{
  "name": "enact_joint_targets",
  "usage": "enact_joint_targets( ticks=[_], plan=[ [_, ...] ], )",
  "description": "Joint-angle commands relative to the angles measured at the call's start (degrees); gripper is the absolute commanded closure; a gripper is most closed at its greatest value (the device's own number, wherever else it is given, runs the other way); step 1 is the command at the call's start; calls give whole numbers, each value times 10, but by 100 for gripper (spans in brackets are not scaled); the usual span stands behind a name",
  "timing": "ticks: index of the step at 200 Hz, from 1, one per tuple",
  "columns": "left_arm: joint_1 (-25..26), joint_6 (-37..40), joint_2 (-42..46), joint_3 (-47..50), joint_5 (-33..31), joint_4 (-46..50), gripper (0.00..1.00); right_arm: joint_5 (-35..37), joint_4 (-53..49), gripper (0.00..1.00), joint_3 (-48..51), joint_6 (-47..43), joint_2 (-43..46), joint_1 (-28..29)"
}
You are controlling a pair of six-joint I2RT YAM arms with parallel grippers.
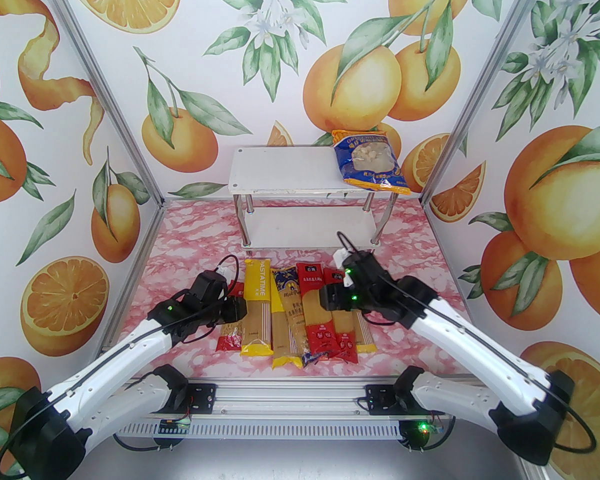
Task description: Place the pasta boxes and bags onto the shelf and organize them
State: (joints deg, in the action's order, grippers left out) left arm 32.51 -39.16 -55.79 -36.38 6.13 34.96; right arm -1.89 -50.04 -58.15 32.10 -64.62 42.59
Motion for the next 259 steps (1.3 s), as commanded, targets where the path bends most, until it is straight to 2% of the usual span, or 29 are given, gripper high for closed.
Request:
enact_joint_targets(
  ticks=[1, 41, 116, 139, 186, 221, 259],
  plan=[
    [3, -13, -5, -5, -16, -12, 68, 11, 43, 27, 20, 31, -32, 23],
    [3, -9, -22, -17, -17, -31, 68, 11, 71, 24, 38, 46, -77, 38],
    [3, -3, -63, -25, -9, -57, 68, -2, 87, 21, 53, 55, -107, 38],
    [3, 2, -75, -21, -10, -48, 63, -6, 91, 21, 50, 55, -110, 38],
    [1, -2, -52, -9, -73, -25, 60, -13, 98, 21, 48, 54, -112, 37],
    [-27, 7, -46, -13, -105, -2, 57, -14, 97, 21, 42, 45, -111, 37],
    [-91, 12, -50, 16, -62, -9, 56, -12, 100, 20, 38, 33, -107, 38]
  ],
)
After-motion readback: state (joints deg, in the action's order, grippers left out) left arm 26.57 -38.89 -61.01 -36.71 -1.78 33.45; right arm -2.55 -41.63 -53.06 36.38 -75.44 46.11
